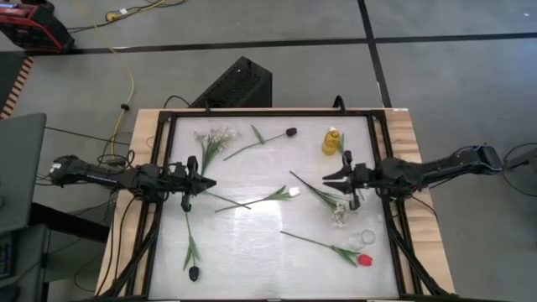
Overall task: Sort flowers into vase by color
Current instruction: Put the top red flower into the yellow flower vase
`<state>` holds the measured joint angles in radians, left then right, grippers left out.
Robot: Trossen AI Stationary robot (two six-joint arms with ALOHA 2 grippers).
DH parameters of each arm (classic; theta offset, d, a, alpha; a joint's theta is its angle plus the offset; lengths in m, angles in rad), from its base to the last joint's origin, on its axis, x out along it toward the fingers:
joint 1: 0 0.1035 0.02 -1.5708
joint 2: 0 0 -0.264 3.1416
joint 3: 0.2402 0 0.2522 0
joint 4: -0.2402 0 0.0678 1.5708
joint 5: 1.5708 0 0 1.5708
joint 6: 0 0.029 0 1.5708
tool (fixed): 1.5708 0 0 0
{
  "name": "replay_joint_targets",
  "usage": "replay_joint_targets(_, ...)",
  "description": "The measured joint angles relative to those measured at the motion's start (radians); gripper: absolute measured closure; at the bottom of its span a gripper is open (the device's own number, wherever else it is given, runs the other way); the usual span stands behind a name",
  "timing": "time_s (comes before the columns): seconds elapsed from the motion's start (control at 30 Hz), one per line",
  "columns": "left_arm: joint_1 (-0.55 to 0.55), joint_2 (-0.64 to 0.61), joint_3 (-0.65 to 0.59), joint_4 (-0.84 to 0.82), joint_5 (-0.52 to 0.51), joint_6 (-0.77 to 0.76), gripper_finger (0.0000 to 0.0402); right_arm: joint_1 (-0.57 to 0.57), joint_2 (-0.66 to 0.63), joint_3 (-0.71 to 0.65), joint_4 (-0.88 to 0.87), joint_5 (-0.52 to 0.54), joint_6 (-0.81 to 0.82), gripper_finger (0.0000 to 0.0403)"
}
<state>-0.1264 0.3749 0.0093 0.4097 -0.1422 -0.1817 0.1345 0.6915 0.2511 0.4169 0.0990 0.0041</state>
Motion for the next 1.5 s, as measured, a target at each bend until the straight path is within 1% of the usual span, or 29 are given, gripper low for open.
replay_joint_targets(0.17, -0.044, 0.119, 0.0, 0.121, 0.004, 0.047, 0.0397, 0.016, 0.236, 0.19, -0.205, 0.0, -0.039, 0.031)
replay_joint_targets(0.3, -0.068, 0.2, 0.022, 0.123, -0.015, 0.082, 0.0397, 0.02, 0.402, 0.36, -0.352, 0.001, -0.039, 0.031)
replay_joint_targets(0.53, -0.085, 0.301, 0.03, 0.136, -0.063, 0.092, 0.0397, 0.03, 0.653, 0.631, -0.399, 0.005, 0.026, 0.031)
replay_joint_targets(0.63, -0.085, 0.327, 0.031, 0.136, -0.065, 0.092, 0.0389, 0.029, 0.773, 0.745, -0.399, 0.004, 0.019, 0.031)
replay_joint_targets(0.7, -0.085, 0.337, 0.031, 0.133, -0.084, 0.088, 0.038, 0.019, 0.864, 0.824, -0.4, 0.004, 0.035, 0.031)
replay_joint_targets(0.83, -0.085, 0.331, 0.032, 0.109, -0.164, 0.083, 0.0362, -0.004, 1.063, 0.992, -0.424, 0.0, 0.073, 0.031)
replay_joint_targets(0.93, -0.085, 0.299, 0.034, 0.065, -0.234, 0.077, 0.0355, -0.016, 1.206, 1.121, -0.444, -0.044, 0.074, 0.031)
replay_joint_targets(1.1, -0.084, 0.205, 0.034, -0.092, -0.442, 0.015, 0.0354, -0.026, 1.424, 1.345, -0.526, -0.092, 0.059, 0.0308)
replay_joint_targets(1.17, -0.084, 0.163, 0.034, -0.144, -0.487, -0.008, 0.0354, -0.027, 1.496, 1.431, -0.549, -0.096, 0.054, 0.0301)
replay_joint_targets(1.23, -0.084, 0.131, 0.034, -0.169, -0.5, -0.015, 0.0354, -0.029, 1.559, 1.509, -0.551, -0.098, 0.052, 0.0286)
replay_joint_targets(1.33, -0.084, 0.097, 0.034, -0.199, -0.5, -0.016, 0.0354, -0.038, 1.633, 1.604, -0.574, -0.101, 0.084, 0.0252)
replay_joint_targets(1.5, -0.084, 0.082, 0.034, -0.228, -0.501, -0.023, 0.0354, -0.07, 1.723, 1.716, -0.599, -0.102, 0.169, 0.019)
